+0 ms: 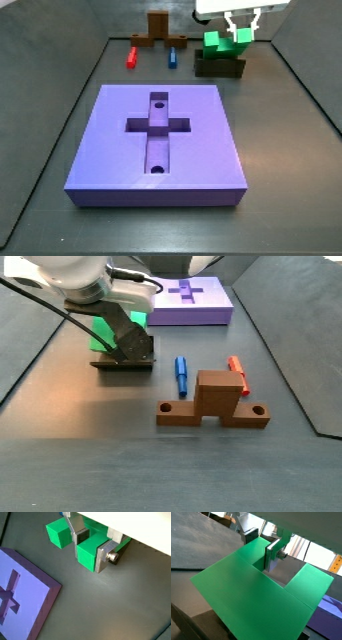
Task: Pick up the green object. Move up. Place the green object on the fixture. Regrasp the green object. Move to above the board. Insert the green object.
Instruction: Place the green object on the fixture.
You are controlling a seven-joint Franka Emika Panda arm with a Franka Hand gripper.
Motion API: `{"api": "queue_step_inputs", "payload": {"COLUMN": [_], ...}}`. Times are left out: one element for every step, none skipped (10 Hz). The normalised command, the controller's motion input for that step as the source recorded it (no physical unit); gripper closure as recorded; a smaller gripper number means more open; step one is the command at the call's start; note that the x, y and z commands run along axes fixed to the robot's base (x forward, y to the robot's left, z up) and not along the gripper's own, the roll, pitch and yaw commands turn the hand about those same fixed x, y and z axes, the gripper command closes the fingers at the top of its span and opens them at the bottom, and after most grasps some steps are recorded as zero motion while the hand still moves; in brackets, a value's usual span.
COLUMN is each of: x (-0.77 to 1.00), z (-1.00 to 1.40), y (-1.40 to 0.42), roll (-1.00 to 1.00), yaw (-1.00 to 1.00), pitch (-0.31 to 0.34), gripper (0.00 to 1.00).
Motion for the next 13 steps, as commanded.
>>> {"api": "queue_step_inputs", "payload": {"x": [0.11, 0.07, 0.15, 0.22, 0.26, 0.27, 0.16, 0.13, 0.08, 0.0, -0.03, -0.06, -0.11], "z": [0.0, -0.08, -0.12, -0.09, -0.04, 0.0, 0.0, 0.0, -0.02, -0.09, -0.13, -0.12, -0.14], "y": [0.04, 0.01, 0.02, 0.01, 0.0, 0.03, 0.09, 0.1, 0.1, 0.1, 0.05, 0.04, 0.02], "roll": [0.0, 0.07, 0.14, 0.03, 0.0, -0.14, -0.28, -0.29, -0.27, -0.15, -0.02, 0.0, 0.0], "yaw": [0.0, -0.03, -0.07, -0.11, -0.19, -0.19, -0.19, -0.17, -0.19, -0.14, -0.11, -0.1, -0.1], "pitch": [0.231, 0.563, 0.674, 0.497, 0.269, 0.034, -0.114, -0.183, -0.217, -0.157, -0.097, -0.04, -0.034], "gripper": [1.0, 1.0, 1.0, 1.0, 1.0, 1.0, 1.0, 1.0, 1.0, 1.0, 1.0, 1.0, 1.0]}}
